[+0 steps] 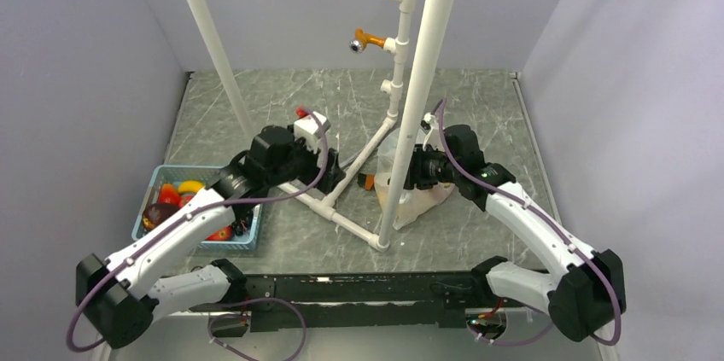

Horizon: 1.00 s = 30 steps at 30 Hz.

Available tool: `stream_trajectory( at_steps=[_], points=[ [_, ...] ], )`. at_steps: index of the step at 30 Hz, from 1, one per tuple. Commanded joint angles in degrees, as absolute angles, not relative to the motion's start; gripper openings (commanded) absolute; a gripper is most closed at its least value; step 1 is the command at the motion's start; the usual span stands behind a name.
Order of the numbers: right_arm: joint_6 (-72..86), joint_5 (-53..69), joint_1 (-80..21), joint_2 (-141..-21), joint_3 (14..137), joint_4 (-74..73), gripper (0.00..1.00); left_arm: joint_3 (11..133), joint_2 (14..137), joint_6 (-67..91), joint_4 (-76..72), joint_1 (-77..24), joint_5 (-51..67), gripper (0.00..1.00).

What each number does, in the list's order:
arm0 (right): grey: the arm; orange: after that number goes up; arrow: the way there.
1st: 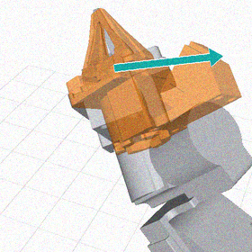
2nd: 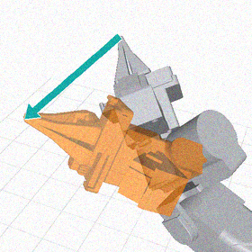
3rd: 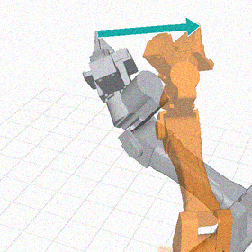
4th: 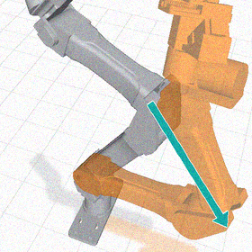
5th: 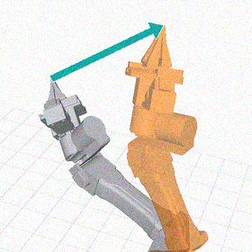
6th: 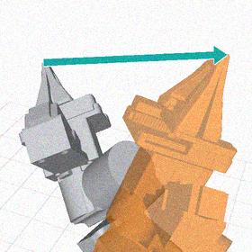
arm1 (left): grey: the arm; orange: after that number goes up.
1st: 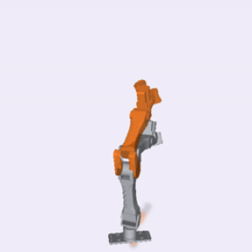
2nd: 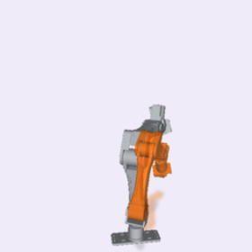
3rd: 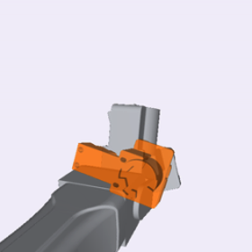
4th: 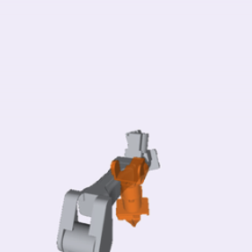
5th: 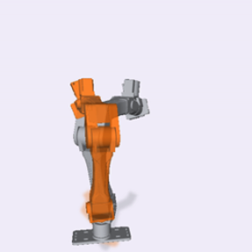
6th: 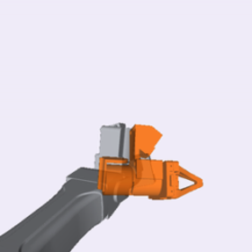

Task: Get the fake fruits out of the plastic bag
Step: Move the plastic bag to the center of the board.

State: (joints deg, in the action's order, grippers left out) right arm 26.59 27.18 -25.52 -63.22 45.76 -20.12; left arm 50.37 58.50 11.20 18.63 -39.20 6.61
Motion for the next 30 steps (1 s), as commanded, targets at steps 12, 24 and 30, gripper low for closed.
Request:
stream_trajectory(
  at_steps=[12,24,30],
  points=[
    [27.81,-15.91,-25.24,-52.04,55.44,-33.83,0.78,63.13,68.68,16.17,18.03,-39.10,14.69,0.99],
    [23.05,-2.74,-25.09,-67.40,56.44,-29.71,0.68,70.19,74.86,6.73,17.94,-38.06,18.20,1.00],
    [20.55,0.48,-25.22,-70.17,54.76,-29.40,0.41,72.21,78.80,4.47,16.41,-36.73,18.58,0.99]
  ],
)
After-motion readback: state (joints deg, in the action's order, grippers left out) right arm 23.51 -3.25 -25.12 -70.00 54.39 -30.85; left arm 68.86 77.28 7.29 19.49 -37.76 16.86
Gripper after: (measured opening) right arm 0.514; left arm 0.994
